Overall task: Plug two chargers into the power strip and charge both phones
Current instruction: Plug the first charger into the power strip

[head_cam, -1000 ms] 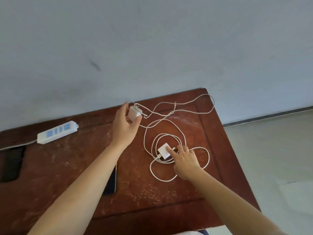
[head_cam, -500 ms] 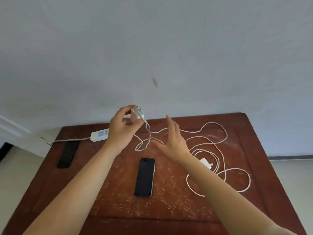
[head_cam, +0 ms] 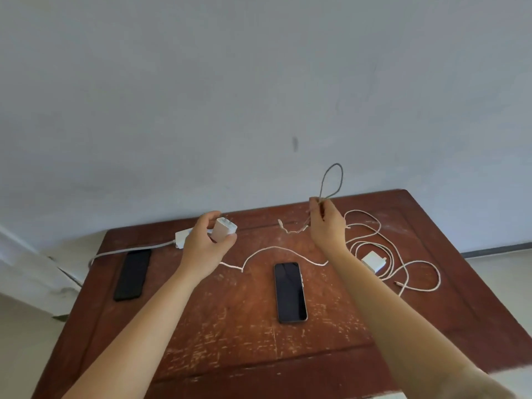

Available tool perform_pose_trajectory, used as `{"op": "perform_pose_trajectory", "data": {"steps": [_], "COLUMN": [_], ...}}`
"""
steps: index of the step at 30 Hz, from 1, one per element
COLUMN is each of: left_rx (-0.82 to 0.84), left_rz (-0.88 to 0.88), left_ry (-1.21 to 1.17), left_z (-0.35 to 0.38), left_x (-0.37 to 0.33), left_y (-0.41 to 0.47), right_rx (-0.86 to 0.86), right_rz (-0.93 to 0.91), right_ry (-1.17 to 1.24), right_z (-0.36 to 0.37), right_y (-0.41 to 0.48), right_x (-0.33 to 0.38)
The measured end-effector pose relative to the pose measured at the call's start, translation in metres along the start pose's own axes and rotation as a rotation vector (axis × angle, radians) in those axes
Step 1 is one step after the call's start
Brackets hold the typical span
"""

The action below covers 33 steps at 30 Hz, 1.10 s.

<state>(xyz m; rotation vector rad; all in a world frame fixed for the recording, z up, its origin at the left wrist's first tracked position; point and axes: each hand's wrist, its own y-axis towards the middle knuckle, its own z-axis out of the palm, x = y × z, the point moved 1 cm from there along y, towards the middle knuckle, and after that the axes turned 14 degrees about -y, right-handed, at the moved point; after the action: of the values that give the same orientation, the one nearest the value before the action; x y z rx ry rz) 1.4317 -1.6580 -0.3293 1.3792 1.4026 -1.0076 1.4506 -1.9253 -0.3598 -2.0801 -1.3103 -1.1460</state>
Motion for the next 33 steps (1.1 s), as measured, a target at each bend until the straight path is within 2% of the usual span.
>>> {"op": "perform_pose_trajectory", "data": {"steps": [4, 8, 10, 13, 14, 17, 20, 23, 27, 31, 33], "left_rx": [-0.040, -0.120, -0.153, -0.217, -0.251, -0.324, -0.326, -0.282, -0.171, -0.085, 0.035], "left_rz": [-0.166, -0.288, -0.323, -0.361, -0.383, -0.479, -0.562, -0.651, -0.711, -0.622, -0.486], "left_ry": [-0.198, -0.358, -0.373, -0.346, -0.344, -0.328, -0.261, -0.157, -0.066, -0.037, 0.131], "left_z": [-0.030, -0.051, -0.060, -0.071, -0.075, -0.089, -0.102, -0.109, -0.114, -0.128, -0.143], "left_x": [0.034, 0.055, 0.059, 0.056, 0.054, 0.052, 0.058, 0.070, 0.093, 0.120, 0.135], "left_y": [-0.011, -0.013, -0.011, -0.003, 0.000, 0.008, 0.016, 0.026, 0.040, 0.060, 0.067], "right_rx": [0.202, 0.206, 0.230, 0.321, 0.404, 0.804, 0.977, 1.017, 0.985, 0.882, 0.795], "right_rz": [0.158, 0.198, 0.152, -0.027, -0.079, -0.176, -0.272, -0.301, -0.234, -0.055, 0.040], "right_ry": [-0.074, -0.019, -0.041, -0.152, -0.144, -0.029, 0.000, 0.018, 0.077, 0.046, 0.001], "right_z": [0.025, 0.049, 0.063, 0.085, 0.093, 0.121, 0.161, 0.190, 0.211, 0.225, 0.231], "right_y": [-0.018, -0.034, -0.041, -0.047, -0.048, -0.064, -0.082, -0.090, -0.088, -0.072, -0.067], "right_x": [-0.011, 0.002, 0.009, 0.024, 0.030, 0.054, 0.068, 0.072, 0.069, 0.066, 0.063]}}
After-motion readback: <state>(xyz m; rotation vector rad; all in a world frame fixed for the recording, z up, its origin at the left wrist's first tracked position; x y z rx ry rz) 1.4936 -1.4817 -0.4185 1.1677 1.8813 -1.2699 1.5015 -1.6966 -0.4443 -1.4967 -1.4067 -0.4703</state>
